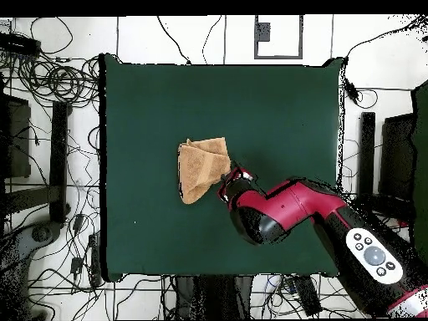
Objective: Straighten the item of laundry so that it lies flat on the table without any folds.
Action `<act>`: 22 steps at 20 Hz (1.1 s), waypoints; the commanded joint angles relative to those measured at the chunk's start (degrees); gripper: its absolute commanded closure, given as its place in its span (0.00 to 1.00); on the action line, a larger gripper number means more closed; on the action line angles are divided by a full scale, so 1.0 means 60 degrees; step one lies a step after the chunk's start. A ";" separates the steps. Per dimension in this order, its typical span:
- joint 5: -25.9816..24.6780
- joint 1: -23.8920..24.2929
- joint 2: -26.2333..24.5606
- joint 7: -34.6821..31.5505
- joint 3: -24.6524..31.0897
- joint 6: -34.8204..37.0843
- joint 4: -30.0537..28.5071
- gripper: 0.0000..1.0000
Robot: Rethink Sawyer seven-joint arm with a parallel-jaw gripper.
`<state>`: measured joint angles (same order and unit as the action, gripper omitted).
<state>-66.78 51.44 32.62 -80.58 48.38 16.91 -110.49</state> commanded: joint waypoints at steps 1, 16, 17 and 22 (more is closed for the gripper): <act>0.0002 -0.0403 0.0305 -0.1272 -0.0761 -0.0682 0.0477 0.00; 0.1102 -0.0878 0.0454 -0.2536 -0.2080 -0.1945 0.0737 0.00; 0.1181 -0.0888 0.0418 -0.2445 -0.2121 -0.1958 0.0753 0.00; 0.1496 -0.0863 0.0134 -0.2000 -0.2224 -0.2029 0.0824 0.00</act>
<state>-61.54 49.31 35.99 -80.60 38.23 6.17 -108.90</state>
